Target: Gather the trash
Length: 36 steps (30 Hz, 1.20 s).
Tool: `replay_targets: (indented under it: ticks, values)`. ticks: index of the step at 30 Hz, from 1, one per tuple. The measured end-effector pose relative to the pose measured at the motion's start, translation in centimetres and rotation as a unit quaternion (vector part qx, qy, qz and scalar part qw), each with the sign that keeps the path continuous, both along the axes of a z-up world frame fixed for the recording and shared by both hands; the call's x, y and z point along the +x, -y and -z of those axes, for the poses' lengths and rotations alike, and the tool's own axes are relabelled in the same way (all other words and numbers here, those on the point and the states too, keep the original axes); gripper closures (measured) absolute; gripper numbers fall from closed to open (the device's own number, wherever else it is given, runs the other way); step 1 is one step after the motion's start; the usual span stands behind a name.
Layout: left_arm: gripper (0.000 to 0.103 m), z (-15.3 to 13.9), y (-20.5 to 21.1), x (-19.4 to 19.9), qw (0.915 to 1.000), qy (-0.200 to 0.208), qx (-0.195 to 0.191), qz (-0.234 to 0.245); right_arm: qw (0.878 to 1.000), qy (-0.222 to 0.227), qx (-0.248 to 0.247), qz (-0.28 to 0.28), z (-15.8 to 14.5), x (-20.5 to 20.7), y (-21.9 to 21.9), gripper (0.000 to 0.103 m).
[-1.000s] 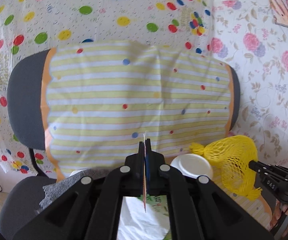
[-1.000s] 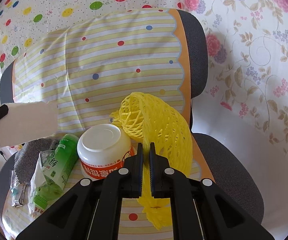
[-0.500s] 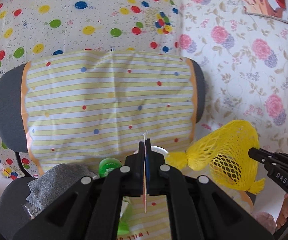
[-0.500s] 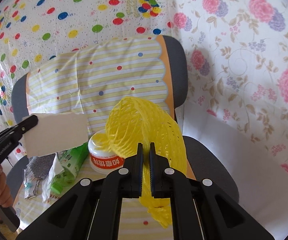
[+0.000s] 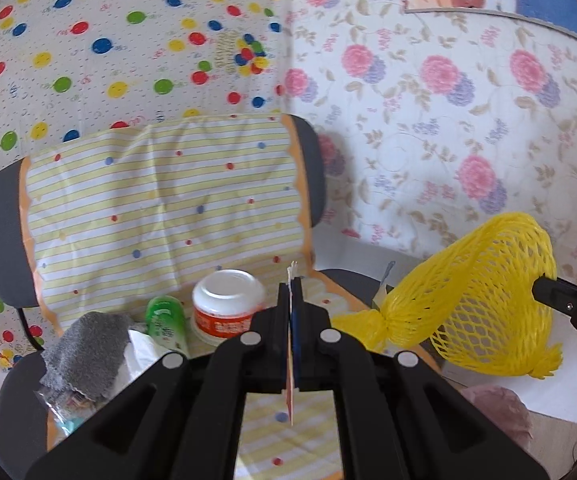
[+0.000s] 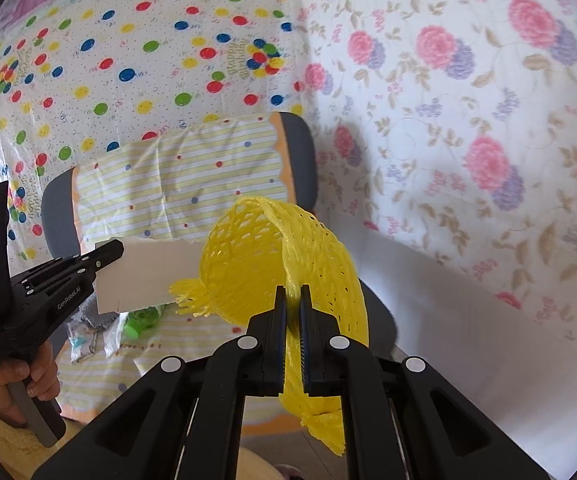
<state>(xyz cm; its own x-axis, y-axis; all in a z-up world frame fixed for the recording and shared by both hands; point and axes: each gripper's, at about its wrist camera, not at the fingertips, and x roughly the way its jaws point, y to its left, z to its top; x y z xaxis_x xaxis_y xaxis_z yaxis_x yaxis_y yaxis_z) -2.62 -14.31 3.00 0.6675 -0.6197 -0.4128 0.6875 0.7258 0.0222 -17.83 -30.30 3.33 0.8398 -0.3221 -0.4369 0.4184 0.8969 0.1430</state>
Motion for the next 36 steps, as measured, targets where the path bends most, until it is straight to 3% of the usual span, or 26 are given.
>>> replay_targets:
  ticks: [9, 17, 25, 27, 30, 36]
  values:
    - [0.103, 2.9, 4.7, -6.4, 0.9918, -0.033, 0.017, 0.122, 0.993, -0.054, -0.005, 0.101, 3.1, -10.4, 0.9, 0.096]
    - [0.103, 7.8, 10.1, -11.3, 0.9692, -0.077, 0.056, 0.227, 0.971, -0.127, 0.045, 0.195, 8.8, -18.0, 3.7, 0.096]
    - [0.103, 11.0, 13.8, -14.0, 0.9502, -0.105, 0.094, 0.278, 0.953, -0.154, 0.151, 0.214, 17.0, -17.6, 8.2, 0.092]
    - [0.103, 11.5, 14.4, -14.0, 0.9469, -0.112, 0.102, 0.283, 0.949, -0.162, 0.166, 0.213, 18.2, -17.3, 8.8, 0.082]
    - [0.103, 12.3, 15.4, -14.2, 0.9406, -0.123, 0.114, 0.295, 0.949, -0.160, 0.172, 0.212, 18.7, -17.2, 9.3, 0.071]
    - [0.103, 14.2, 17.8, -16.0, 0.9206, -0.139, 0.148, 0.334, 0.953, -0.146, 0.147, 0.221, 17.2, -17.5, 9.4, 0.069]
